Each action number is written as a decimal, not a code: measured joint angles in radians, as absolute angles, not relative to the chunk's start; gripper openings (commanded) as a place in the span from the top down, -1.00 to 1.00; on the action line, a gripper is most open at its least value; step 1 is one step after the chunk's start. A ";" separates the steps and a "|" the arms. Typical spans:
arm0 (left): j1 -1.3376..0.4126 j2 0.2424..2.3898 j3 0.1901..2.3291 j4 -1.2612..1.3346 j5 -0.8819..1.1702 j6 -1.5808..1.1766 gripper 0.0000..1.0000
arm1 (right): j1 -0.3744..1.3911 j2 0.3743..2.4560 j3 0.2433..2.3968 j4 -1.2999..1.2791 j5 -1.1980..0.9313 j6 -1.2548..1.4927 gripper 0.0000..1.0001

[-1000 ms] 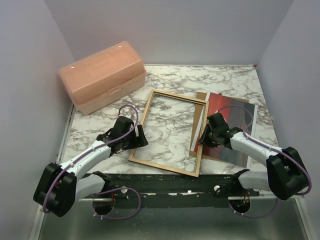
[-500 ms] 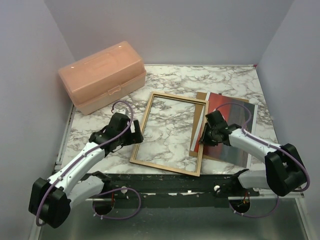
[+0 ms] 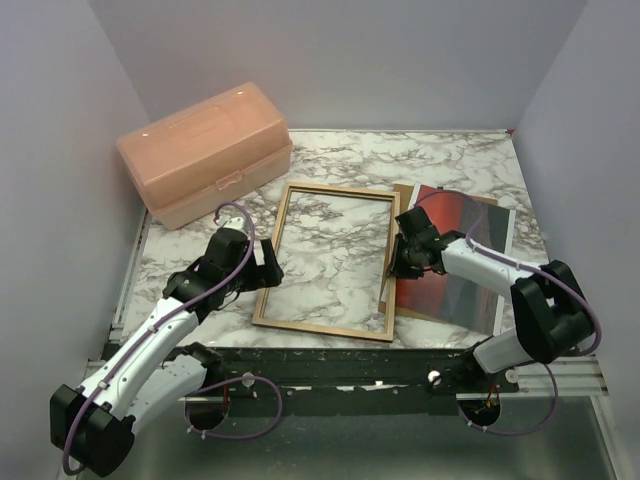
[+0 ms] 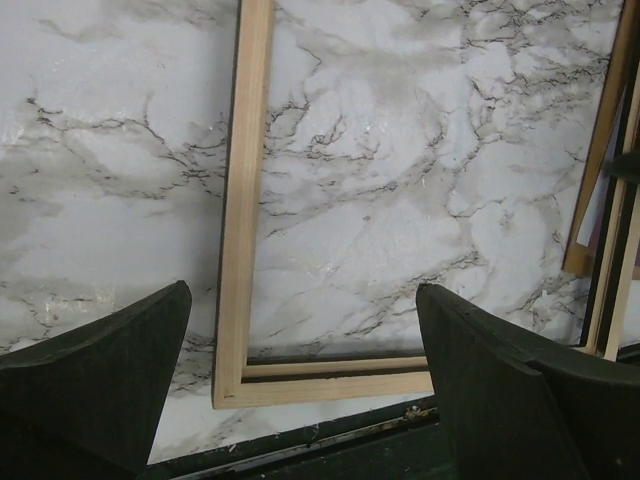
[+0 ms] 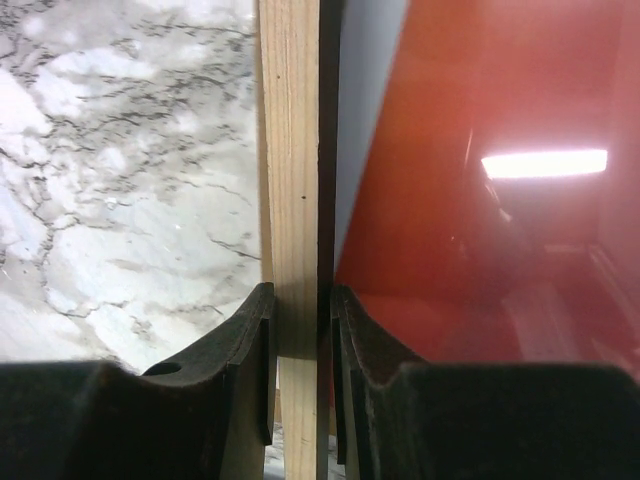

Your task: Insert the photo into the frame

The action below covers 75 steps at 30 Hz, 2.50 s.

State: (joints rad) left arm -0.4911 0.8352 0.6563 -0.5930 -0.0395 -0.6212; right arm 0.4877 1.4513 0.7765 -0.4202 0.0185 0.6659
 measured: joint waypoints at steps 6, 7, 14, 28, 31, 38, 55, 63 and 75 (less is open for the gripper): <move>-0.492 0.840 0.652 -0.593 -0.017 -0.621 -0.97 | 0.532 1.544 0.854 -0.411 0.017 0.661 0.99; -0.492 0.843 0.651 -0.593 -0.011 -0.621 -0.97 | 0.537 1.555 0.863 -0.409 0.017 0.661 0.99; -0.492 0.862 0.639 -0.590 0.039 -0.622 -0.97 | 0.574 1.650 0.947 -0.397 0.019 0.657 0.99; -0.492 0.886 0.619 -0.576 0.074 -0.626 -0.97 | 0.640 1.734 1.026 -0.408 0.030 0.651 0.99; -0.492 0.885 0.611 -0.570 0.080 -0.630 -0.97 | 0.649 1.744 1.039 -0.410 0.039 0.642 0.99; -0.492 0.886 0.598 -0.567 0.088 -0.634 -0.97 | 0.656 1.745 1.041 -0.413 0.075 0.626 0.99; -0.493 0.917 0.598 -0.540 0.120 -0.641 -0.96 | 0.662 1.741 1.041 -0.416 0.165 0.604 0.98; -0.493 0.916 0.598 -0.540 0.126 -0.642 -0.96 | 0.662 1.710 1.011 -0.422 0.159 0.627 0.89; -0.506 0.917 0.598 -0.542 0.133 -0.640 -0.97 | 0.662 1.596 0.983 -0.447 0.126 0.670 -0.39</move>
